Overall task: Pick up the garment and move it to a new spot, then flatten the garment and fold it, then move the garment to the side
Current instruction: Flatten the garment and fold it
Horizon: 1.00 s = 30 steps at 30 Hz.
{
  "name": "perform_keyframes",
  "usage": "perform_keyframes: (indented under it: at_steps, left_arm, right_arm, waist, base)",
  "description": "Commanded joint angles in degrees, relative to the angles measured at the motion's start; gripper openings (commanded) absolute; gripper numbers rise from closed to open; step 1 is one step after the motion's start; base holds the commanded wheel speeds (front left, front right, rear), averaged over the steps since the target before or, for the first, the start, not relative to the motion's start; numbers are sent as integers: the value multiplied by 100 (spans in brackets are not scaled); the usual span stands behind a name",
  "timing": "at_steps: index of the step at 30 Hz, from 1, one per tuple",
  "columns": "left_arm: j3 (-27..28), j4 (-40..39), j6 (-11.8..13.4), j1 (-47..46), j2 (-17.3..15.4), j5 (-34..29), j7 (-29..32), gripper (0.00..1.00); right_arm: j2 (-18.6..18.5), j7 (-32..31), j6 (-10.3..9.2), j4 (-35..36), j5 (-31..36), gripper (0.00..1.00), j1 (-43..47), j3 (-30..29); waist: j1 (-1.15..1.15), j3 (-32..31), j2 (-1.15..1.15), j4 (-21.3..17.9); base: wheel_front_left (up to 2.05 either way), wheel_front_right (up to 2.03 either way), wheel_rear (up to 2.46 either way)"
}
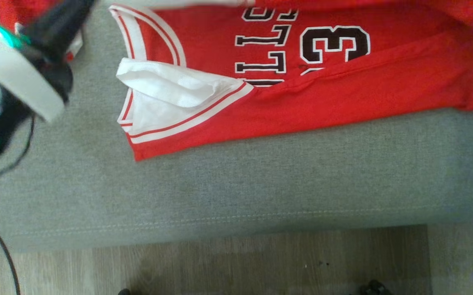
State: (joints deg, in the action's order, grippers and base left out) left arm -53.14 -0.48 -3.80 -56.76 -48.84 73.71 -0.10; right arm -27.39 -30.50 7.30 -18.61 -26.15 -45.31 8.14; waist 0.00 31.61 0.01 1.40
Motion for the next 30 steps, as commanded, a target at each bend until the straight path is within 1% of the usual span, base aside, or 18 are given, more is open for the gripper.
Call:
perform_keyframes:
  at_steps: [1,2,6,10,14,18,22,23,24,25,26,28,29,30]
  left_arm:
    - [266,-336,96,11,-418,3,-3,0]
    - [266,-336,96,11,-418,3,-3,0]
    - [151,-975,348,439,-692,55,-8,0]
    - [25,-1309,544,743,-840,92,21,0]
    - [-56,-1401,641,907,-912,96,31,0]
    - [-110,-1448,682,1008,-971,137,78,0]
    - [-230,-1444,767,1133,-922,167,154,0]
    - [-264,-1423,804,1159,-893,137,154,0]
    - [-268,-1375,883,1182,-834,102,93,5]
    - [-268,-1326,967,1210,-757,70,12,45]
    - [-251,-1275,1046,1243,-668,46,-108,100]
    - [-203,-1161,1263,1319,-522,-77,-413,100]
    - [-169,-1059,1556,1438,-402,-266,-768,100]
    - [-143,-1009,1728,1521,-346,-363,-975,100]
  right_arm:
    - [-135,-100,19,340,17,0,211,-31]
    - [-135,-100,19,340,17,0,211,-31]
    - [-119,-317,19,704,74,0,597,-219]
    - [-87,-516,19,915,211,0,882,-444]
    - [-20,-681,19,1031,341,0,1042,-592]
    - [17,-808,19,1067,436,0,1159,-723]
    - [115,-937,19,1049,476,0,1285,-788]
    - [155,-974,19,1041,483,45,1312,-809]
    - [198,-965,19,1051,497,100,1327,-851]
    - [260,-905,19,1081,498,100,1332,-921]
    - [326,-843,19,1114,498,100,1350,-997]
    - [406,-721,19,1234,533,100,1455,-1126]
    - [493,-581,19,1411,584,100,1655,-1294]
    - [560,-485,19,1520,598,100,1781,-1403]
  waist:
    - [0,18,-1,30]
    - [0,18,-1,30]
    - [0,79,-1,81]
    - [0,126,-1,113]
    - [0,139,-1,130]
    - [0,114,-1,143]
    - [0,77,-1,149]
    - [0,70,-1,147]
    - [0,62,-1,148]
    - [0,50,-1,152]
    - [0,25,-1,161]
    - [0,-43,-1,176]
    - [0,-142,-1,195]
    - [0,-206,-1,204]
  base:
    - [0,0,0]
    - [0,0,0]
    - [0,0,0]
    - [0,0,0]
    - [0,0,0]
    - [0,0,0]
    - [0,0,0]
    - [0,0,0]
    - [0,0,0]
    - [0,0,0]
    - [0,0,0]
    - [0,0,0]
    - [0,0,0]
    - [0,0,0]
